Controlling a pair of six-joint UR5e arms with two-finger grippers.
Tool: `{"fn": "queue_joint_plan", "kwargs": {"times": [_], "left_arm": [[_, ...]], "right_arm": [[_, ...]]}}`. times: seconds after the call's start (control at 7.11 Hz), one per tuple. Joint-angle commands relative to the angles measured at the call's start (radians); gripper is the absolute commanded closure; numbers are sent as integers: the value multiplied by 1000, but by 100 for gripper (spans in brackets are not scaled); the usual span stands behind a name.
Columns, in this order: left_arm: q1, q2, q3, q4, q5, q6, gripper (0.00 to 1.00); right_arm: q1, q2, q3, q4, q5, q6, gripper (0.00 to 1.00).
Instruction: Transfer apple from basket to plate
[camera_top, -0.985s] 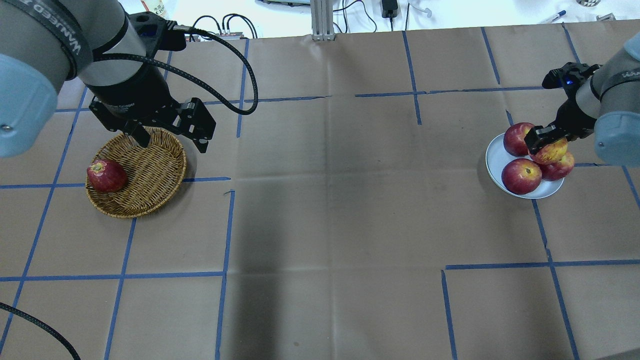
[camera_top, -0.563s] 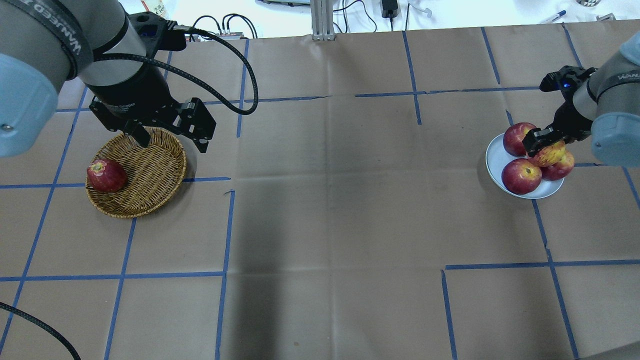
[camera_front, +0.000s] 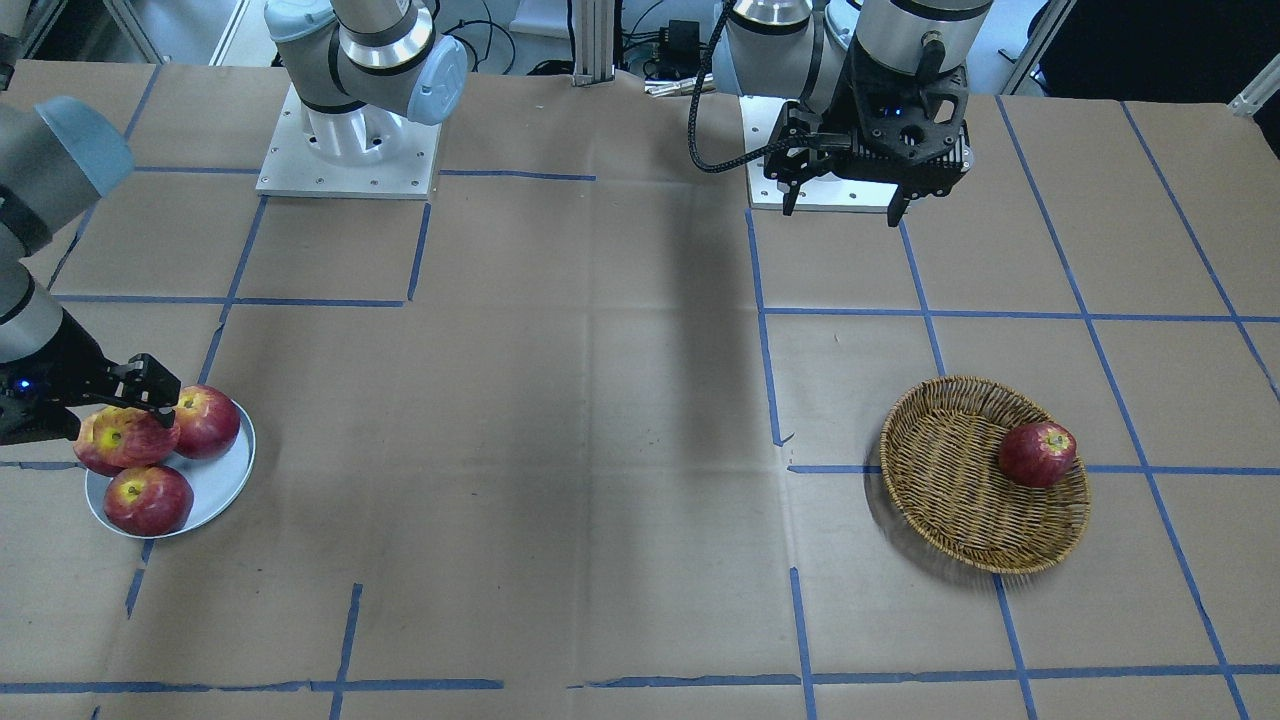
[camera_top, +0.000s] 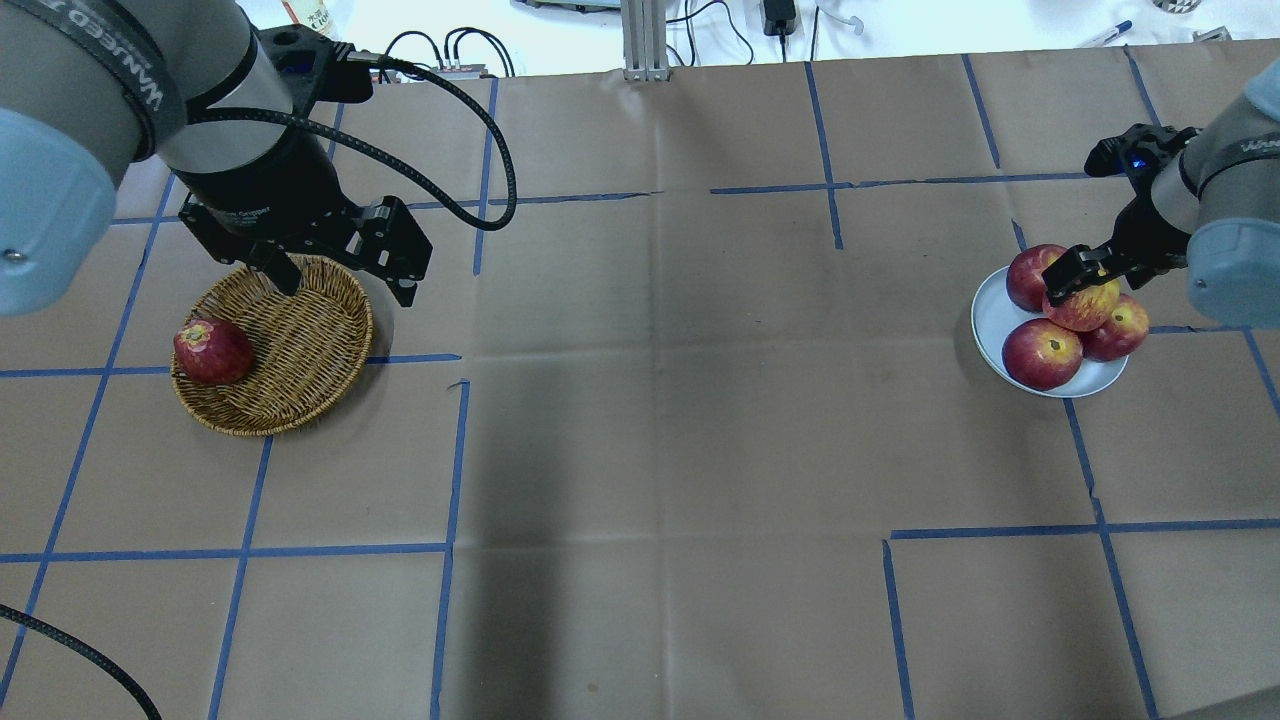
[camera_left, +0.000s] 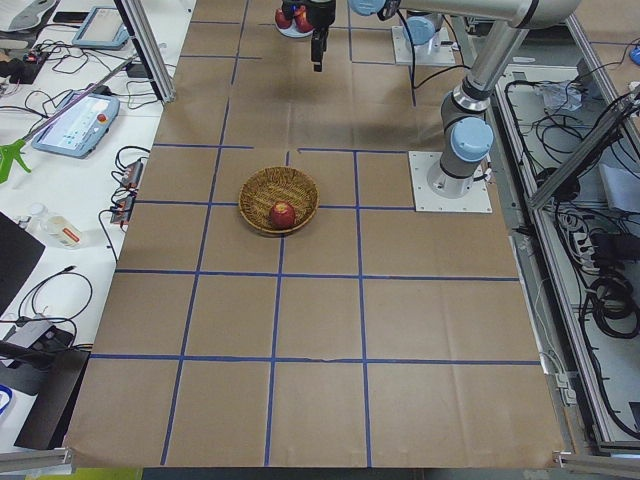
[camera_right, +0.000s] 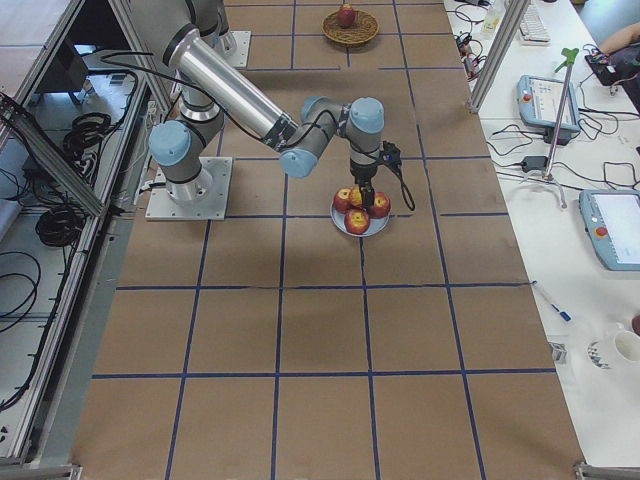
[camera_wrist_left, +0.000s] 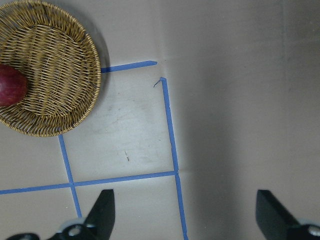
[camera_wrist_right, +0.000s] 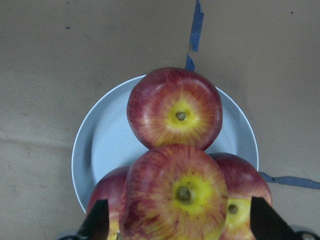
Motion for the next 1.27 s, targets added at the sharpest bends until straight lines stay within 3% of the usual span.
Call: {"fn": "queue_joint_plan", "kwargs": {"times": [0.0, 0.28, 0.56, 1.13], "left_arm": [[0, -1, 1, 0, 0, 0, 1], [0, -3, 1, 0, 0, -2, 1], [0, -6, 4, 2, 0, -2, 1], [0, -3, 3, 0, 0, -2, 1]], "right_arm": [[10, -27, -71, 69, 1, 10, 0], [76, -113, -155, 264, -2, 57, 0], [177, -206, -174, 405, -2, 210, 0], [461, -287, -180, 511, -32, 673, 0]]}}
